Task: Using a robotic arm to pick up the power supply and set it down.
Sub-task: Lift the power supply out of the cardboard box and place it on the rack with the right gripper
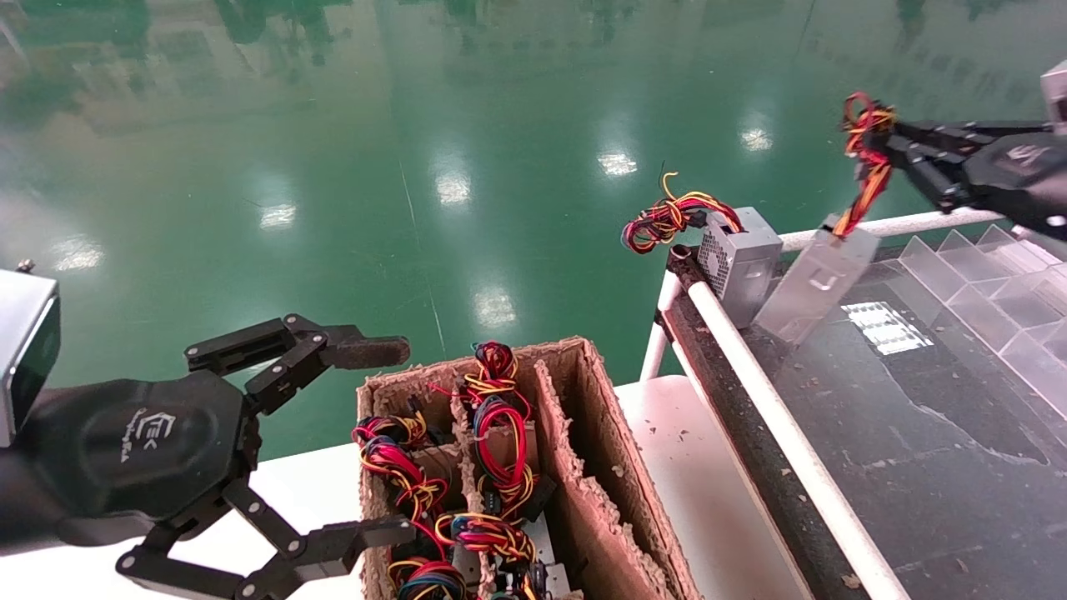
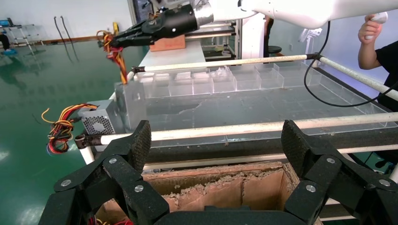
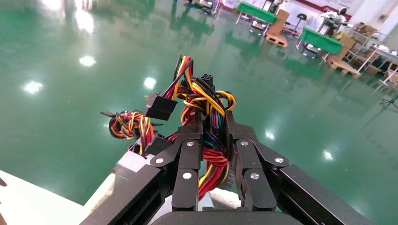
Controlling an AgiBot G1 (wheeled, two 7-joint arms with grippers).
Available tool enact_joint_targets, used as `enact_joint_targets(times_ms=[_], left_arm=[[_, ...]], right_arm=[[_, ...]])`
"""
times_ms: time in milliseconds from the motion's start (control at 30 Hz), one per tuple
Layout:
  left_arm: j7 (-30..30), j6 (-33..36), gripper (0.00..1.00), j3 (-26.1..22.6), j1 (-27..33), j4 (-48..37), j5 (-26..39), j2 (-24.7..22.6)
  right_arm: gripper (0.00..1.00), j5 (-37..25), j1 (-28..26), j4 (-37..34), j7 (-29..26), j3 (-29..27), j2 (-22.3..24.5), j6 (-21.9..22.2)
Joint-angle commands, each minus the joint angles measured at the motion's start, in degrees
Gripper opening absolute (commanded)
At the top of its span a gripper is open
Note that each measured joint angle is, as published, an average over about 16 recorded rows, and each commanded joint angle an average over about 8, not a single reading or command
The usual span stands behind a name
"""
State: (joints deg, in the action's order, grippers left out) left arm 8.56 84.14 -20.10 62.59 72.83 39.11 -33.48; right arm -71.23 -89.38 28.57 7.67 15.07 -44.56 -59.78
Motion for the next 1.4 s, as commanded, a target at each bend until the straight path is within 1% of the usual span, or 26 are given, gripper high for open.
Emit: enact_joint_targets(times_ms=[33, 167, 567, 800, 1033, 1200, 1233, 1400], left_arm=[[0.0, 0.0, 1.0, 0.0, 0.0, 0.0, 0.0, 0.0], [0.0, 0.0, 1.0, 0.0, 0.0, 0.0, 0.0, 0.0], [0.0, 0.0, 1.0, 0.0, 0.0, 0.0, 0.0, 0.0], [0.0, 0.0, 1.0, 0.0, 0.0, 0.0, 0.0, 0.0], [0.0, 0.0, 1.0, 0.0, 0.0, 0.0, 0.0, 0.0], [0.0, 0.0, 1.0, 0.0, 0.0, 0.0, 0.0, 0.0], [0.0, 0.0, 1.0, 0.0, 0.0, 0.0, 0.0, 0.0], [0.0, 0.0, 1.0, 0.0, 0.0, 0.0, 0.0, 0.0]], right_arm=[[0.0, -0.5, 0.3, 0.4, -0.5, 0.4, -0.8, 0.9], [0.0, -1.0, 0.6, 1.4, 0.0, 0.6, -2.2, 2.8], [0.0, -2.3, 1.7, 4.1, 0.5, 1.4, -5.2, 5.9], [0.0, -3.8, 1.3, 3.0, 1.2, 2.3, -7.5, 8.3], [0.0, -4.3, 1.2, 1.5, 4.5, 2.2, -9.7, 11.3], [0.0, -4.1, 0.9, 0.1, 6.2, 2.1, -10.8, 11.6], [0.05, -4.1, 0.8, -0.2, 6.4, 2.2, -11.0, 11.4], [0.67, -4.2, 0.2, -2.1, 7.3, 2.4, -11.5, 10.6]])
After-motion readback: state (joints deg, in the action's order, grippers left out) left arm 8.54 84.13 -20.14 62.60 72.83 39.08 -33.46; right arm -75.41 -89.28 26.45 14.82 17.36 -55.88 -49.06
